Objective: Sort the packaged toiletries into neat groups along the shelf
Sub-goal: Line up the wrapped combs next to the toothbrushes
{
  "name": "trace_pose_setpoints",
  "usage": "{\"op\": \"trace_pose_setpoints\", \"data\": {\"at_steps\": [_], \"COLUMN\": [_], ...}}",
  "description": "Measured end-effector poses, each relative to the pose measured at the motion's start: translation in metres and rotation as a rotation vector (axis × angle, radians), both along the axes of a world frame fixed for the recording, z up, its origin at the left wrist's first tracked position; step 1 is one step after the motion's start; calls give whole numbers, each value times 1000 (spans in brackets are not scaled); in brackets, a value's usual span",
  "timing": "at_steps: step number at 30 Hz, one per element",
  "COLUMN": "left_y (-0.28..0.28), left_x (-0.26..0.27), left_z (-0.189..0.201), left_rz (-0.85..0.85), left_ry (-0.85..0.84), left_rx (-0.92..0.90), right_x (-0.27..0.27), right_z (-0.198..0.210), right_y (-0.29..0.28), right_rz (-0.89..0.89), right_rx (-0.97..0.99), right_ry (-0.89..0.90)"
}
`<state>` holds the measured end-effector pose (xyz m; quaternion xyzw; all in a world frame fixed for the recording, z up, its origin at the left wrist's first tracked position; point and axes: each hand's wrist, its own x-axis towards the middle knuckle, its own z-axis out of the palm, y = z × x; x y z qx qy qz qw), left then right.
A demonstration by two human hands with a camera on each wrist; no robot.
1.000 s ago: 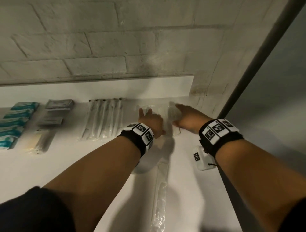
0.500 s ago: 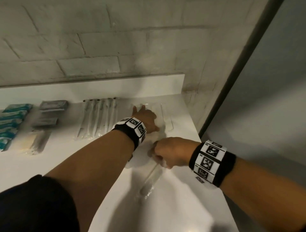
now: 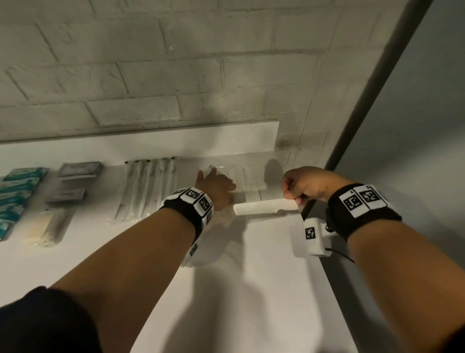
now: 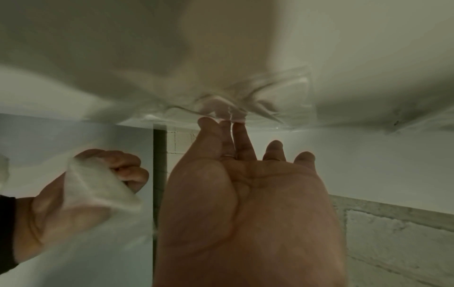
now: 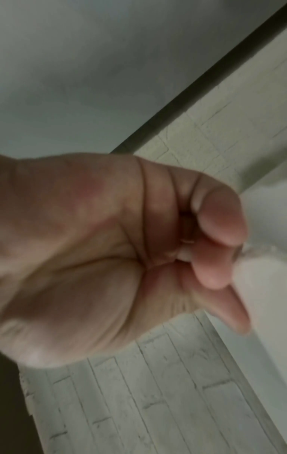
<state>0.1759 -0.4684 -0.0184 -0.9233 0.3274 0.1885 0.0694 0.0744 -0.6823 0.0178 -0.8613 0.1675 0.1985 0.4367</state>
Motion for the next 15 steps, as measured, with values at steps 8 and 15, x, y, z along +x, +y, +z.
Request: {"op": "trace_pose_setpoints", "data": {"at_steps": [8,15], "left_y": [2,-4], "left_x": [8,8], "left_z": [-4,1], "left_rz": [52,-10], "left_ry": [61,18], "left_rx": [-67,7], "right_x": [12,28], "right_z": [2,-12], "right_y": [-6,14], "right_rz": [-372,-67], "right_rx": [99,-447], "right_ry": [-62,97]}}
